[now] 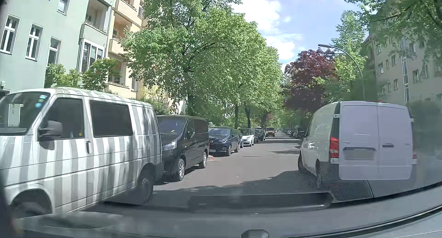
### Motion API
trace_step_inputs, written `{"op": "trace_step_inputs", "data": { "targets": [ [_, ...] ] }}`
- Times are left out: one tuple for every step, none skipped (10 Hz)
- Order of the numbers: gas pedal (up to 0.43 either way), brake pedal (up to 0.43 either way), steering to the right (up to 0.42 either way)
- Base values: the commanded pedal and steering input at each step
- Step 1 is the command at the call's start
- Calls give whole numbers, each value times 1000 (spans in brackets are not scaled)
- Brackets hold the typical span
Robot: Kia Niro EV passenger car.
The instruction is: Follow the waypoints while adhering to traffic rules and regulations
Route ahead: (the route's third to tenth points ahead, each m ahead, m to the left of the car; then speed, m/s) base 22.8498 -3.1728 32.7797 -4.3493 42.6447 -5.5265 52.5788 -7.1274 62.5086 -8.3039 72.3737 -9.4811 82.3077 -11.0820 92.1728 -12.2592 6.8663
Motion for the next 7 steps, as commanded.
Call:
{"op": "trace_step_inputs", "data": {
  "targets": [
    [110,18,-2],
    [118,24,28],
    [130,18,46],
    [157,18,63],
    [169,18,76],
    [169,18,82],
    [209,18,78]
  ]
}}
